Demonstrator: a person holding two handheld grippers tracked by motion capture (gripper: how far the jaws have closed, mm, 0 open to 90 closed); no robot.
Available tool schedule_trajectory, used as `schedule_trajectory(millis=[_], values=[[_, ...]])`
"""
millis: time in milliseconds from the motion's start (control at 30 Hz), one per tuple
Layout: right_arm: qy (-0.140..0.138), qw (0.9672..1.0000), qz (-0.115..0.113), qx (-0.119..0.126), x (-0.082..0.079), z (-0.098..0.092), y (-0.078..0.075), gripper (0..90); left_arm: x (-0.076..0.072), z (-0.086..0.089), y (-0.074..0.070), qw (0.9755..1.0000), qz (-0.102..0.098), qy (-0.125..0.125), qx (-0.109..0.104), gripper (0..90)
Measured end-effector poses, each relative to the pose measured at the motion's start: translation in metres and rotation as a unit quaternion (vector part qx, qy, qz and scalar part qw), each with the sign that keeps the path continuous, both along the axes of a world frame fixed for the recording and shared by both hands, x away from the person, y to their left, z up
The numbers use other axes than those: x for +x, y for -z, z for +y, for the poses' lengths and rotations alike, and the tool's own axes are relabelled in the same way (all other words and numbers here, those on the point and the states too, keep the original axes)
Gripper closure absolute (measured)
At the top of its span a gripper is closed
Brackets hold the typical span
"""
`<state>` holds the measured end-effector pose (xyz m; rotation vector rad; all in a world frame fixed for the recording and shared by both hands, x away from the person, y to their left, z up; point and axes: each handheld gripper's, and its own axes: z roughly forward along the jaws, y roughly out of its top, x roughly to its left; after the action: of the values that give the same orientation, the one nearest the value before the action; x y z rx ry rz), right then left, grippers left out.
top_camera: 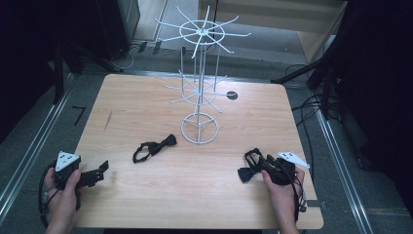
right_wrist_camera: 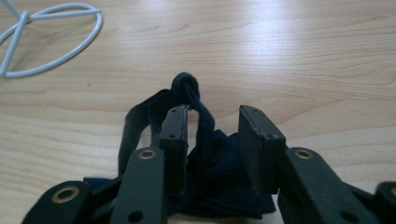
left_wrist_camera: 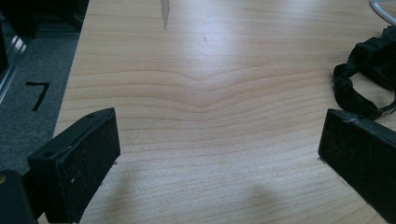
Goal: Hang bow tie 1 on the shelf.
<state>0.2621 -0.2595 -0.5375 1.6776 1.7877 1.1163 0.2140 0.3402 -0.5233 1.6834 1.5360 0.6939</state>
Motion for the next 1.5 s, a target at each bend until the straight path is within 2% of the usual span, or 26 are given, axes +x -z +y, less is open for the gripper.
schedule_trajectory(millis=[67,100,133,233,333,433,467,600,633,667,767,967,1067,1100,1200,1500], values=[[0.001,1.0,0.003,0.0,0.002,-0.001,0.001,68.4,0.0,0.0,0.0,1.0,0.0,-0.001,0.0,0.0],[-0.005,1.0,0.008,0.004,0.004,-0.002,0.003,74.9,0.0,0.0,0.0,1.0,0.0,-0.001,0.0,0.0],[-0.005,1.0,0.008,0.004,0.004,-0.002,0.003,74.9,0.0,0.0,0.0,1.0,0.0,-0.001,0.0,0.0],[-0.007,0.9999,0.009,0.003,0.004,-0.002,0.002,84.7,0.0,0.0,0.0,1.0,0.0,-0.001,0.0,0.0],[-0.013,0.9999,-0.001,-0.003,0.002,0.0,-0.002,89.9,0.0,0.0,0.0,1.0,0.001,-0.002,0.0,0.0],[-0.017,0.9998,-0.011,-0.004,0.0,0.002,-0.005,90.0,0.0,0.0,0.0,1.0,0.0,-0.001,0.0,0.0],[-0.025,0.9993,-0.027,0.0,-0.003,0.006,-0.011,90.0,0.0,0.0,0.0,1.0,0.0,-0.001,0.0,0.0],[-0.036,0.998,-0.05,0.013,-0.007,0.013,-0.02,90.0,0.0,0.0,0.0,1.0,0.001,-0.002,0.0,0.0],[-0.036,0.998,-0.05,0.013,-0.007,0.013,-0.02,90.0,0.0,0.0,0.0,1.0,0.001,-0.002,0.0,0.0],[-0.046,0.9962,-0.069,0.024,-0.009,0.018,-0.027,90.0,0.0,0.0,0.0,1.0,0.001,-0.002,0.0,0.0],[-0.061,0.9934,-0.093,0.029,-0.012,0.026,-0.036,90.0,0.0,0.0,0.0,1.0,0.001,-0.002,0.0,0.0],[-0.089,0.9876,-0.124,0.039,-0.017,0.042,-0.053,90.0,0.0,0.0,0.0,1.0,0.001,-0.002,-0.001,0.0],[-0.094,0.9864,-0.129,0.038,-0.017,0.046,-0.056,90.0,0.0,0.0,0.0,1.0,0.001,-0.002,-0.001,0.0],[-0.102,0.9848,-0.136,0.033,-0.017,0.051,-0.06,90.0,0.0,0.0,0.0,1.0,0.001,-0.002,-0.001,0.0],[-0.11,0.9832,-0.143,0.033,-0.017,0.057,-0.062,90.0,0.0,0.0,0.0,1.0,0.001,-0.002,-0.002,0.0],[-0.119,0.9801,-0.154,0.04,-0.016,0.067,-0.07,90.0,0.0,0.0,0.0,1.0,0.003,-0.001,-0.002,0.0]])
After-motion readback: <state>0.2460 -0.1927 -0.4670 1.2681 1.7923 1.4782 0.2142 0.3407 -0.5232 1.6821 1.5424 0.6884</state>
